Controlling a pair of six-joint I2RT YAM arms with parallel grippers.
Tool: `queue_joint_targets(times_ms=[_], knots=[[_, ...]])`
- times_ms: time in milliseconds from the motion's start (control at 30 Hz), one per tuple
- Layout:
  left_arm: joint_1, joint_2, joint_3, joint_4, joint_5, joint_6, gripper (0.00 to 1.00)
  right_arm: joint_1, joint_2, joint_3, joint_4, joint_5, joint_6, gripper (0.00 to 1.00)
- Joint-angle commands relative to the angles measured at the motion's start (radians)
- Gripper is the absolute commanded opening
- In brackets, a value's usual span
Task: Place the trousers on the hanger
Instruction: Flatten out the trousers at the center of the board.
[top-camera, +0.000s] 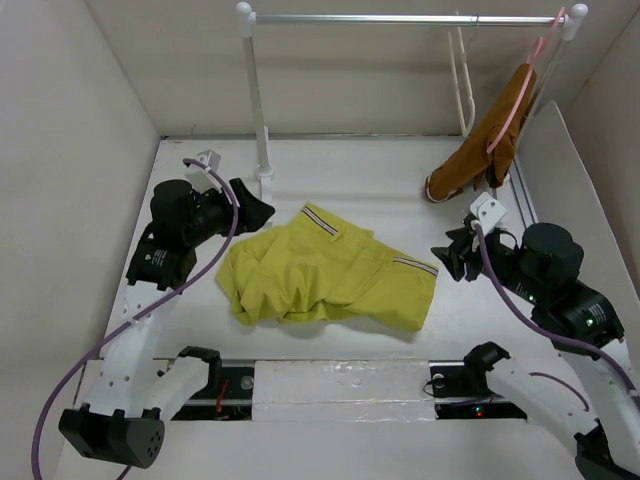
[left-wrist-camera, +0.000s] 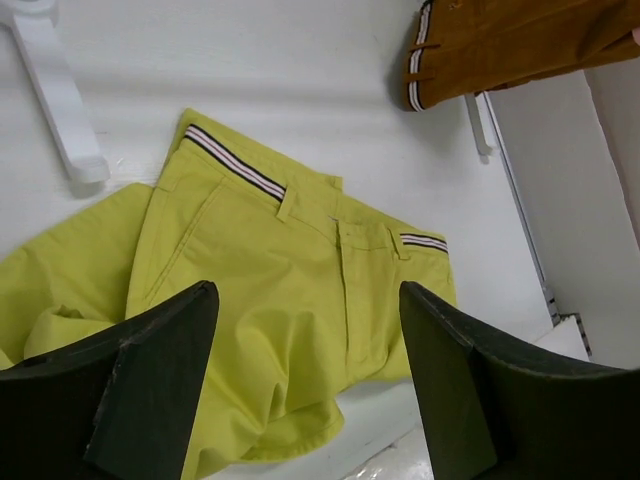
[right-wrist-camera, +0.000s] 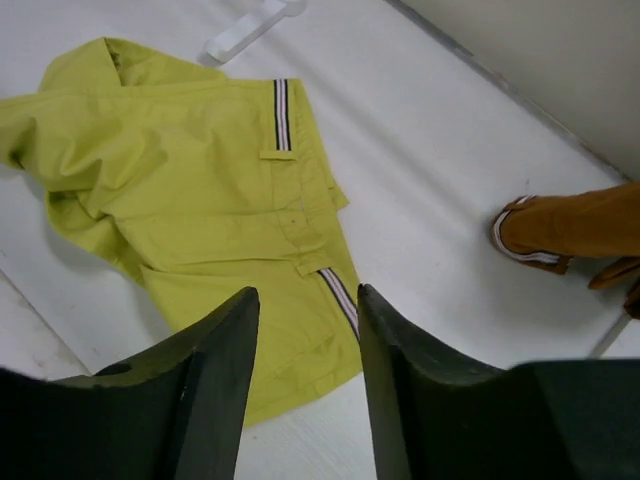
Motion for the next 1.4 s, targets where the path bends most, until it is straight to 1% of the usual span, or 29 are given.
queue_joint_targets(times_ms=[0,67,100,133,200,233,300,333,367,400,433,467,500,533,567,633,700,733,767,800,867,900,967,1000,1100,1167,1200,1300,1367], knots=[[0.0,-0.041,-0.018,0.003,-0.072,-0.029,0.69,0.007,0.029,-0.032,0.046,-0.019,-0.011,0.45],[0.011,-0.046,-0.013,-0.031,-0.153,-0.044,0.64,0.007,0.045,-0.04,0.052,-0.046,-0.023,0.0],[0.011,-0.052,-0.012,-0.048,-0.187,-0.055,0.61,0.007,0.071,-0.053,0.059,-0.052,-0.026,0.0],[0.011,-0.053,-0.016,-0.063,-0.216,-0.063,0.46,0.007,0.085,-0.061,0.066,-0.074,-0.034,0.0],[0.011,-0.07,-0.03,-0.105,-0.296,-0.089,0.3,0.016,0.125,-0.087,0.091,-0.082,-0.052,0.0],[0.011,-0.078,-0.048,-0.117,-0.319,-0.103,0.11,0.027,0.14,-0.109,0.117,-0.073,-0.054,0.0],[0.02,-0.096,-0.083,-0.157,-0.365,-0.135,0.0,0.036,0.177,-0.124,0.157,-0.068,-0.066,0.0],[0.042,-0.099,-0.1,-0.172,-0.374,-0.167,0.0,0.036,0.22,-0.138,0.174,-0.057,-0.065,0.06],[0.042,-0.104,-0.116,-0.204,-0.394,-0.184,0.0,0.036,0.243,-0.145,0.193,-0.057,-0.066,0.16],[0.051,-0.107,-0.136,-0.223,-0.414,-0.205,0.0,0.047,0.271,-0.156,0.247,-0.066,-0.074,0.48],[0.051,-0.111,-0.18,-0.238,-0.429,-0.257,0.22,0.047,0.33,-0.165,0.272,-0.077,-0.074,0.61],[0.051,-0.115,-0.198,-0.266,-0.44,-0.282,0.33,0.047,0.36,-0.176,0.296,-0.082,-0.074,0.71],[0.051,-0.131,-0.221,-0.273,-0.481,-0.311,0.46,0.047,0.396,-0.181,0.322,-0.091,-0.074,0.86],[0.051,-0.144,-0.27,-0.275,-0.488,-0.339,0.69,0.056,0.435,-0.185,0.382,-0.106,-0.074,0.9],[0.051,-0.157,-0.291,-0.268,-0.488,-0.389,0.77,0.056,0.513,-0.185,0.405,-0.115,-0.079,0.93],[0.051,-0.191,-0.361,-0.261,-0.479,-0.443,0.92,0.056,0.6,-0.166,0.463,-0.141,-0.097,0.96],[0.051,-0.211,-0.407,-0.237,-0.459,-0.506,0.97,0.065,0.73,-0.115,0.491,-0.143,-0.115,0.99],[0.051,-0.217,-0.467,-0.222,-0.457,-0.524,0.98,0.065,0.771,-0.1,0.511,-0.145,-0.115,1.0],[0.051,-0.22,-0.49,-0.185,-0.395,-0.544,0.99,0.065,0.806,-0.086,0.528,-0.143,-0.117,1.0],[0.051,-0.22,-0.505,-0.172,-0.385,-0.576,0.99,0.065,0.89,-0.048,0.552,-0.14,-0.112,1.0],[0.051,-0.219,-0.551,-0.148,-0.373,-0.607,0.99,0.065,0.973,0.011,0.565,-0.146,-0.097,1.0],[0.051,-0.214,-0.561,-0.133,-0.367,-0.618,0.99,0.065,1.045,0.038,0.58,-0.149,-0.08,1.0],[0.051,-0.207,-0.6,-0.081,-0.342,-0.62,0.99,0.065,1.116,0.133,0.597,-0.174,-0.062,1.0],[0.051,-0.167,-0.629,-0.05,-0.356,-0.62,0.99,0.065,1.195,0.199,0.58,-0.16,-0.048,1.0],[0.051,-0.107,-0.653,0.015,-0.361,-0.615,0.99,0.055,1.303,0.268,0.568,-0.167,-0.023,1.0],[0.051,-0.069,-0.68,0.083,-0.351,-0.601,0.94,0.045,1.358,0.269,0.583,-0.215,-0.004,0.97],[0.051,-0.034,-0.685,0.117,-0.36,-0.595,0.9,0.045,1.365,0.235,0.623,-0.247,0.021,0.92],[0.051,0.016,-0.7,0.177,-0.368,-0.595,0.84,0.045,1.354,0.178,0.696,-0.276,0.067,0.83],[0.051,0.033,-0.717,0.241,-0.367,-0.598,0.76,0.045,1.343,0.143,0.735,-0.302,0.087,0.81]])
